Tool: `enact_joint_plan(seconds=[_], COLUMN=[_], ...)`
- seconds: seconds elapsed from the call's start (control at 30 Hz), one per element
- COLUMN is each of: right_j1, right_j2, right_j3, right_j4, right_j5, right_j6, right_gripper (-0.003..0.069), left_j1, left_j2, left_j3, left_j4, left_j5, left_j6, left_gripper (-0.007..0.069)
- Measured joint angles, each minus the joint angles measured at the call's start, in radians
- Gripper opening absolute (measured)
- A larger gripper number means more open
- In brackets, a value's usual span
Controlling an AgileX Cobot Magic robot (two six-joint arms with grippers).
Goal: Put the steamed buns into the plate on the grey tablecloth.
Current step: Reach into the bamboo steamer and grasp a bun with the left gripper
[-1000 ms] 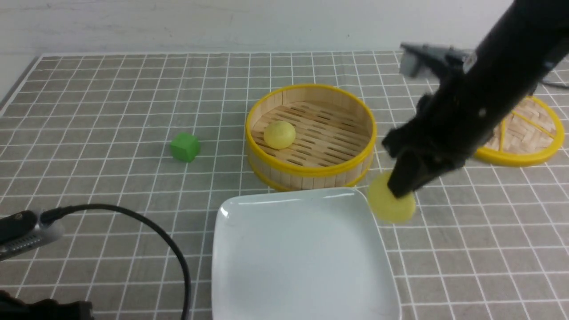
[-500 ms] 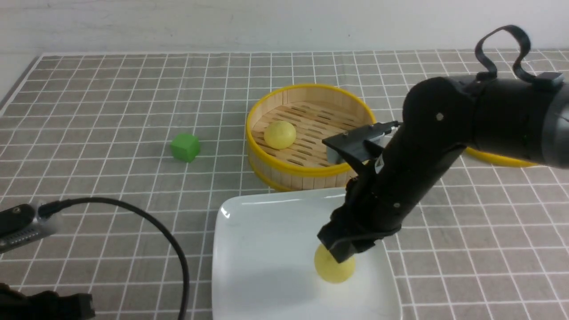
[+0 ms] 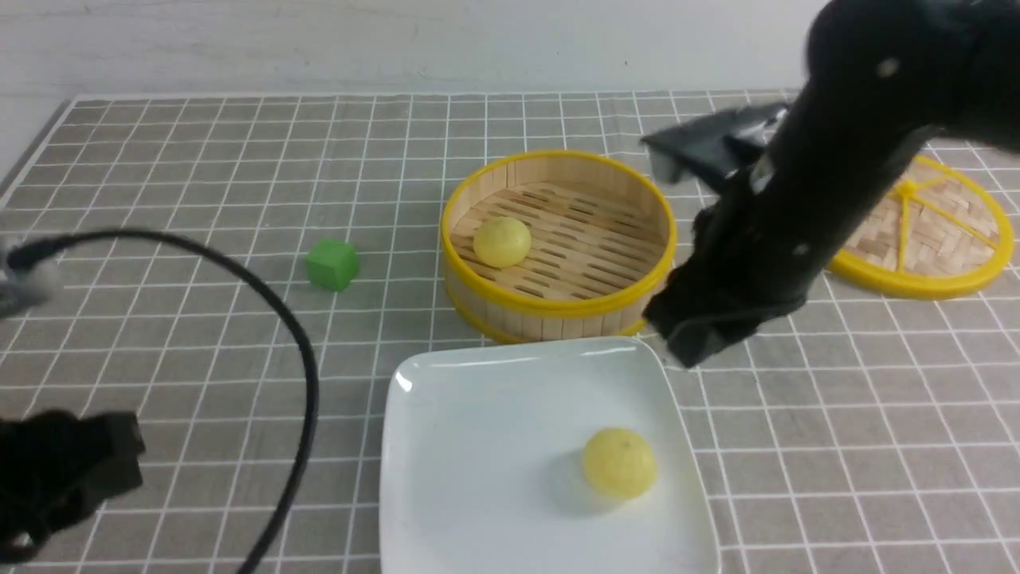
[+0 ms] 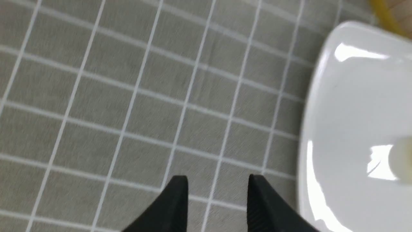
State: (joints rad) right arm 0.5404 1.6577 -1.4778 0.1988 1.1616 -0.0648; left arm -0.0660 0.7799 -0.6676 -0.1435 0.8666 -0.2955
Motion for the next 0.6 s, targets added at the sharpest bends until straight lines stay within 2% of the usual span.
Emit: enact_joint_plan(seconds=[0.03,0.1,0.23,0.43,0.5,0.6], right_j1=[-0.024,-0.047,-0.061,-0.061,-0.061,-0.061], right_j2=[-0.061,-0.145,-0.343,-0.549,-0.633,-0.702], right_j3=[-0.006,-0.006,0.063,0.278,0.397,0.500], right_j4=[-0.016,-0.025,-0.029,-0.021,-0.046,-0.074], right_j5=[0.023,0.056,0.070,0.042,0.014,-0.005], right_j6=[0.002,0.010,0.026,0.026,0.026,0.027], right_gripper=[0.0064,-0.0002,-0.0018,-0.0018,-0.0018,-0.0018], left_j1=[0.000,0.000,0.000,-0.037,-0.110,-0.201], left_j2=[0.009,0.029,0.139,0.403,0.567,0.702], left_j3=[-0.042,-0.091,-0.177,-0.332,-0.459,-0.591], left_j4=[-0.016,-0.052,-0.143,-0.232,-0.242,-0.224], left_j5=[0.001,0.009,0.081,0.187,0.198,0.198], left_j6=[0.000,0.000,0.015,0.151,0.205,0.220], left_gripper=[0.0286,0.0282,0.0219,0.0080,0.0017,0.0001])
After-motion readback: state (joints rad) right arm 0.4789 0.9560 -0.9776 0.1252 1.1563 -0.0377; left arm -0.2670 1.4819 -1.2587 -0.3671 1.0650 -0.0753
